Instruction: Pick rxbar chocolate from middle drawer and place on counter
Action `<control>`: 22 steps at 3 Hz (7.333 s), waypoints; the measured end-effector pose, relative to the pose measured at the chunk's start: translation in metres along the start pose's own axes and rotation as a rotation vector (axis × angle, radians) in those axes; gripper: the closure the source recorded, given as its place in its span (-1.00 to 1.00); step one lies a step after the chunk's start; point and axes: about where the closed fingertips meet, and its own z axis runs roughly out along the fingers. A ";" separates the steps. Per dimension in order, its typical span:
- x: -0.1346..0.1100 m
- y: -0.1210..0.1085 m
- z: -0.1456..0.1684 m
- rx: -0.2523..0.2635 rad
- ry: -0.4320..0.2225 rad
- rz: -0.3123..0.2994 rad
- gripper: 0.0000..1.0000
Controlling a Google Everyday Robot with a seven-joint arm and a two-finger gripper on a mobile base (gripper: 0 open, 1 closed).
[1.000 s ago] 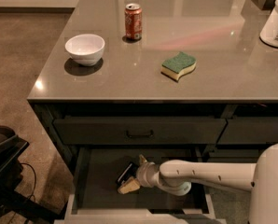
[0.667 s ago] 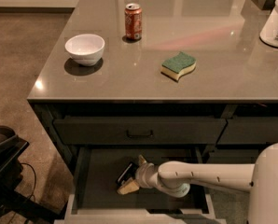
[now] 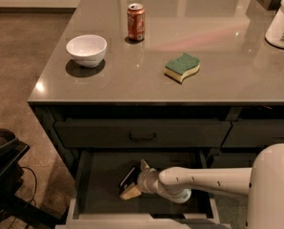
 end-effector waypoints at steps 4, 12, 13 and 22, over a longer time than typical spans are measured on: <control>0.011 -0.001 0.010 -0.005 0.021 0.000 0.30; -0.018 0.038 -0.142 0.084 0.126 0.044 1.00; -0.033 0.053 -0.203 0.164 0.133 0.000 1.00; -0.345 0.014 -0.402 0.413 0.021 -0.783 1.00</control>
Offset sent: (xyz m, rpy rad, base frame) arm 0.0014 -0.0060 -0.0327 -0.0426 0.0279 0.0062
